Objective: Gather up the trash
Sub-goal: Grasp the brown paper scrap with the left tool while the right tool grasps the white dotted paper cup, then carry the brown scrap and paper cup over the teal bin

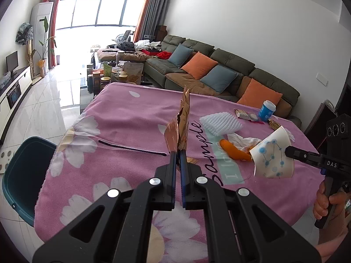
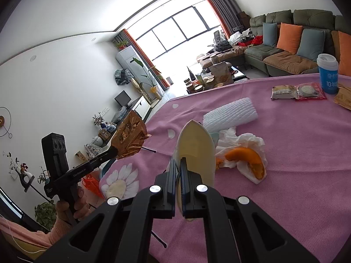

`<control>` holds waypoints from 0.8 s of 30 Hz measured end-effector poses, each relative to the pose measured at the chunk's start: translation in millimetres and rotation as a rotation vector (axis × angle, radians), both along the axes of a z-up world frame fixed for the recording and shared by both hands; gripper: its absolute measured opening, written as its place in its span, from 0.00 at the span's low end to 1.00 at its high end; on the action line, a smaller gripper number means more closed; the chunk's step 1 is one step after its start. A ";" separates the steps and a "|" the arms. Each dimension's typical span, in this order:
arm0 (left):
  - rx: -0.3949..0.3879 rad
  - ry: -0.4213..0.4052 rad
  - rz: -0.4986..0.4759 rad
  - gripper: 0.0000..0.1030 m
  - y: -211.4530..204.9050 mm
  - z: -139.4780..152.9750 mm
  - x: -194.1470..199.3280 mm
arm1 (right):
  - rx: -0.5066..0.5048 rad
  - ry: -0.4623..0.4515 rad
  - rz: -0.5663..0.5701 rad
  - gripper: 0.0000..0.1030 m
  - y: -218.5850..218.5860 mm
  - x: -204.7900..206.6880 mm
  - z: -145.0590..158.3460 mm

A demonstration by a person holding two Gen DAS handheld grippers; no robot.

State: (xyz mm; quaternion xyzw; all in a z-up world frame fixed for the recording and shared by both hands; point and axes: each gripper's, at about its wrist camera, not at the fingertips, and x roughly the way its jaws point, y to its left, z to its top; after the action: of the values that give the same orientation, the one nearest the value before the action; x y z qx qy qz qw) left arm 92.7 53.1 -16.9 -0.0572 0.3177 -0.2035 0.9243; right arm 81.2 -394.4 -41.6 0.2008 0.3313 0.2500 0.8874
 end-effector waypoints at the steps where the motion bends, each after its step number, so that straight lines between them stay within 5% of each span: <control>1: -0.003 0.000 0.006 0.04 4.8 0.3 -1.5 | 0.005 -0.002 0.014 0.03 5.4 3.5 0.0; 24: -0.020 -0.006 0.167 0.04 84.8 4.5 -32.6 | 0.024 0.008 0.249 0.03 107.5 60.0 1.2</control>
State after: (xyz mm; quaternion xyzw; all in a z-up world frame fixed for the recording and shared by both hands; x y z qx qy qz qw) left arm 60.1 137.9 -12.4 -0.0923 0.3072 -0.1290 0.9383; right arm 141.1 -287.0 -40.4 0.1694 0.3541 0.3614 0.8458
